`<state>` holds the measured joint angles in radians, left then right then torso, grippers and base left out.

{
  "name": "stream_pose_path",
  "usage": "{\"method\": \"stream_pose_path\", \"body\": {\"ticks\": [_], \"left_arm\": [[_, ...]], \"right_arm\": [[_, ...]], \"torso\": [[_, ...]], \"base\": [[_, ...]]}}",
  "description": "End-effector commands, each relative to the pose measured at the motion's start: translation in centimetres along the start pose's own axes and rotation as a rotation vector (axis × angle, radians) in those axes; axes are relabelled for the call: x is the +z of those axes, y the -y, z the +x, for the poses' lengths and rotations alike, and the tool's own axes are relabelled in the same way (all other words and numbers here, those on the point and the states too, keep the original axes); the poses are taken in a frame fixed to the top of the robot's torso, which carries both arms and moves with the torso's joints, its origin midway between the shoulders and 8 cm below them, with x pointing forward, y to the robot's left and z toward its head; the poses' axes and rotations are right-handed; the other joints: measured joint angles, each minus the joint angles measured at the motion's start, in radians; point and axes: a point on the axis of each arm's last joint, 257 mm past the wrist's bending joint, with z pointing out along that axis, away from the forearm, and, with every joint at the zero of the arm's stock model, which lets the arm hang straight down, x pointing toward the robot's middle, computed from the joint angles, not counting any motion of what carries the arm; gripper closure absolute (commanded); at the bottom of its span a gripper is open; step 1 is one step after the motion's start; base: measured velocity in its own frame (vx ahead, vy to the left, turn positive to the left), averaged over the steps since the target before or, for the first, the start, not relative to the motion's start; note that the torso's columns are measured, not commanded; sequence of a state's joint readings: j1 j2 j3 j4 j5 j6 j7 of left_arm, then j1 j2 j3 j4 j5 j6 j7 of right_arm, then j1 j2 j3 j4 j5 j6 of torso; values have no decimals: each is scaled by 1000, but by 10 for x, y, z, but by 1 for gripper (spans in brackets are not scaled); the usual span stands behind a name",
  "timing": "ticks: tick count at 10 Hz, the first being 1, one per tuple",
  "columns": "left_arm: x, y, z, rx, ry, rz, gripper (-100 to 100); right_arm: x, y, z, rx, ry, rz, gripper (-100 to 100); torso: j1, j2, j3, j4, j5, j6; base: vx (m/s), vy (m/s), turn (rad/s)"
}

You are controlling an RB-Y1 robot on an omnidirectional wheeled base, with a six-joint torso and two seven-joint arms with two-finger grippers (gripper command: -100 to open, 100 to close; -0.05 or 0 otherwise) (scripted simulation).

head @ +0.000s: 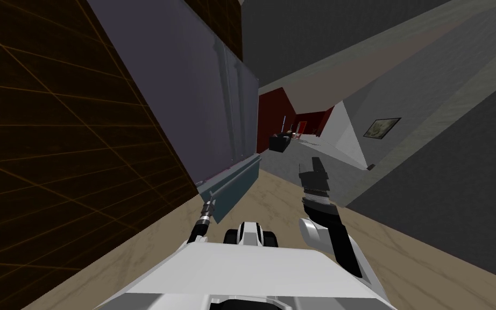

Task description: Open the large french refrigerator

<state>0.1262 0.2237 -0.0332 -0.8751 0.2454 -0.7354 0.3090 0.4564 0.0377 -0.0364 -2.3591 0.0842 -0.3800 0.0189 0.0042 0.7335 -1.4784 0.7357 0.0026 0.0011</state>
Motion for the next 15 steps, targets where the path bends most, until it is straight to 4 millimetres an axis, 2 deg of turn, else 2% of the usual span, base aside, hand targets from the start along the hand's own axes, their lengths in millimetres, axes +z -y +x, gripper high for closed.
{"method": "stream_pose_path", "body": {"ticks": [1, 3, 11, 12, 14, 15], "left_arm": [[-1, -6, 5, 2, -4, -14, 100], [1, -1, 6, 2, -7, -2, 100], [0, -9, 18, 2, -19, -17, 100], [19, 9, 14, 4, -21, -3, -100], [35, 22, 11, 5, -21, -3, -100], [35, 22, 11, 5, -21, -3, -100]], "right_arm": [[0, 0, 0, 0, 0, 0, 0], [0, 0, 0, 0, 0, 0, 0], [0, 0, 0, 0, 0, 0, 0], [0, 0, 0, 0, 0, 0, 0], [0, 0, 0, 0, 0, 0, 0], [0, 0, 0, 0, 0, 0, 0]], "torso": [[-4, 3, 2, -1, 1, 0], [-2, 0, 1, -2, 1, 0], [-2, 0, 0, -1, 1, 0], [-4, 2, 2, -1, 1, 0], [0, 2, 1, 1, -1, -1], [-1, 4, 2, 3, -3, -2]], "base": [[-119, -151, 19], [-92, -114, 7], [-99, -123, 18], [-102, -88, 11], [-82, -41, -10], [-46, -17, -15]]}}
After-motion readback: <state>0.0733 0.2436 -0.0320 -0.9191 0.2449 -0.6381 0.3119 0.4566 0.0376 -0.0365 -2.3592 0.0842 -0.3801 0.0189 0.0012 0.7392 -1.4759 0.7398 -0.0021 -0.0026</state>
